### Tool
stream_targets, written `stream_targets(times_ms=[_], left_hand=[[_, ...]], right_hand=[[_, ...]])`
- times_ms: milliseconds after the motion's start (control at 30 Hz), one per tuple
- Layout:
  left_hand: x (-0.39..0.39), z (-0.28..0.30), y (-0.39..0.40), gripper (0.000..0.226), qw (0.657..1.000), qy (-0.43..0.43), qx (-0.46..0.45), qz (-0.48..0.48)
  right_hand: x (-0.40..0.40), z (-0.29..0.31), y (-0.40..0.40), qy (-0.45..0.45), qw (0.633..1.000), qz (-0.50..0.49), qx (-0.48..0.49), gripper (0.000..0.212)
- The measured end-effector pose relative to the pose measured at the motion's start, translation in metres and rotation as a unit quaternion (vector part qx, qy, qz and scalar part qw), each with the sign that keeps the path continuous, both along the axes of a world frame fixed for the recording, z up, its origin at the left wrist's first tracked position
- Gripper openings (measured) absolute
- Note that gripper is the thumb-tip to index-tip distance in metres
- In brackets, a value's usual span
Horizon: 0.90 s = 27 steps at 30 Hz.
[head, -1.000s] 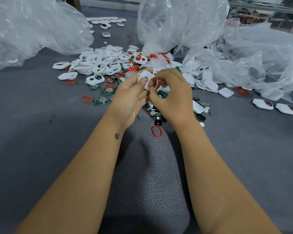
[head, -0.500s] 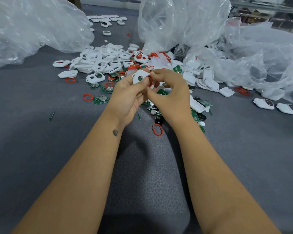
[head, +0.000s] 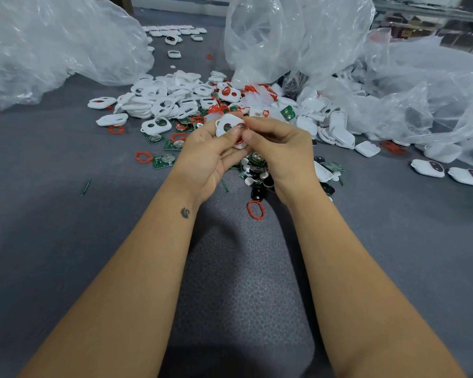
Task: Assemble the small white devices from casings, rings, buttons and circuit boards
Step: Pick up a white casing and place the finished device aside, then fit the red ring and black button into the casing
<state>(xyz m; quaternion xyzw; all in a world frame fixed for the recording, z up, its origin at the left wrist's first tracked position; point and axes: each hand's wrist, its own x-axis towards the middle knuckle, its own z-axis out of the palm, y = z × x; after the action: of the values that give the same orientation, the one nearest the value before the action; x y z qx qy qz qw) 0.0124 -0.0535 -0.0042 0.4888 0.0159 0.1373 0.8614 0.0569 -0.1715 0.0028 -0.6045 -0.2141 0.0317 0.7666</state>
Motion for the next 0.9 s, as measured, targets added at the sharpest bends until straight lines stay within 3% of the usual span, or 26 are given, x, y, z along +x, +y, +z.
stream_targets(times_ms=[300,467,633,767,900], left_hand=[[0.001,-0.001,-0.005,0.02,0.999,0.013,0.031,0.025],[-0.001,-0.001,-0.003,0.035,0.998,0.001,0.059,0.009],[-0.001,0.0,-0.002,0.033,0.995,0.008,0.082,0.063],[-0.001,0.0,0.009,0.027,0.983,0.018,0.056,0.172],[0.0,-0.001,0.018,0.016,0.969,0.016,0.03,0.245]], right_hand=[[-0.001,-0.003,0.001,-0.011,0.997,-0.046,-0.057,0.024],[0.001,-0.001,-0.002,-0.026,0.997,-0.038,-0.062,0.028],[0.005,0.002,-0.006,-0.033,0.991,-0.078,-0.106,0.024],[0.011,0.001,-0.016,-0.082,0.952,-0.166,-0.245,0.024],[0.009,0.0,-0.014,-0.225,0.873,-0.132,-0.411,0.025]])
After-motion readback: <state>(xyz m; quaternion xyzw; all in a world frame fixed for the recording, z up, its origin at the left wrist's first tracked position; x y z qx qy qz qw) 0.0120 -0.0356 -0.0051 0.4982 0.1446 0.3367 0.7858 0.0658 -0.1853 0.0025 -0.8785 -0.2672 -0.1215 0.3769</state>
